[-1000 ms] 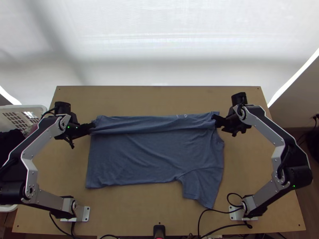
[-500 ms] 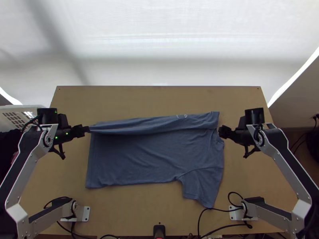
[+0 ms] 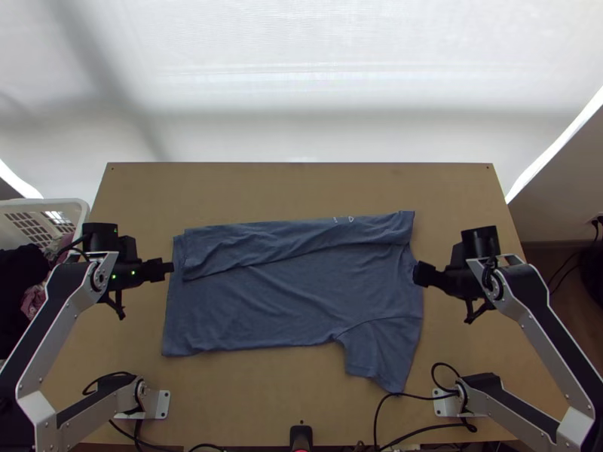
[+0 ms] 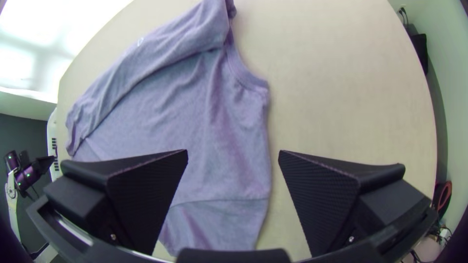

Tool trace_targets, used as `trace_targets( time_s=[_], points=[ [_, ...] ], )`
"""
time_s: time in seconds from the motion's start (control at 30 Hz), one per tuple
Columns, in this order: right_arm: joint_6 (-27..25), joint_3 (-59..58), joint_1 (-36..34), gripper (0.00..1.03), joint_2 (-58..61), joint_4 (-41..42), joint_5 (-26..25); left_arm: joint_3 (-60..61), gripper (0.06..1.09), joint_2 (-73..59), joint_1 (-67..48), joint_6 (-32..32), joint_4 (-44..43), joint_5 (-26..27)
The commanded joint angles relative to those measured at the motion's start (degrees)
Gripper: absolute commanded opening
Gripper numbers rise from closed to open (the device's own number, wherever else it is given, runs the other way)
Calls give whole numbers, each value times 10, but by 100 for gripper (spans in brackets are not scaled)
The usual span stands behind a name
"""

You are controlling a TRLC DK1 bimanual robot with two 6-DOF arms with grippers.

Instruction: Fold the t-shirt

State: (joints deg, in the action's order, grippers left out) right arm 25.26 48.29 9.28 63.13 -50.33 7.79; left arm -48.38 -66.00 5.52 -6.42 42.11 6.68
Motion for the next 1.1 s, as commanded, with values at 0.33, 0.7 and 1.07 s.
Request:
trace_targets(
  time_s=[0.33, 0.7, 1.07],
  points=[
    [12, -111, -2, 79, 46, -57, 22, 17, 59, 117, -11, 135, 117, -32],
    [6, -130, 33, 35, 83, -56, 25, 22, 59, 128, -27, 172, 170, -55],
    [-12, -144, 65, 3, 83, -24, 25, 99, 59, 120, -27, 316, 216, -105]
  ],
)
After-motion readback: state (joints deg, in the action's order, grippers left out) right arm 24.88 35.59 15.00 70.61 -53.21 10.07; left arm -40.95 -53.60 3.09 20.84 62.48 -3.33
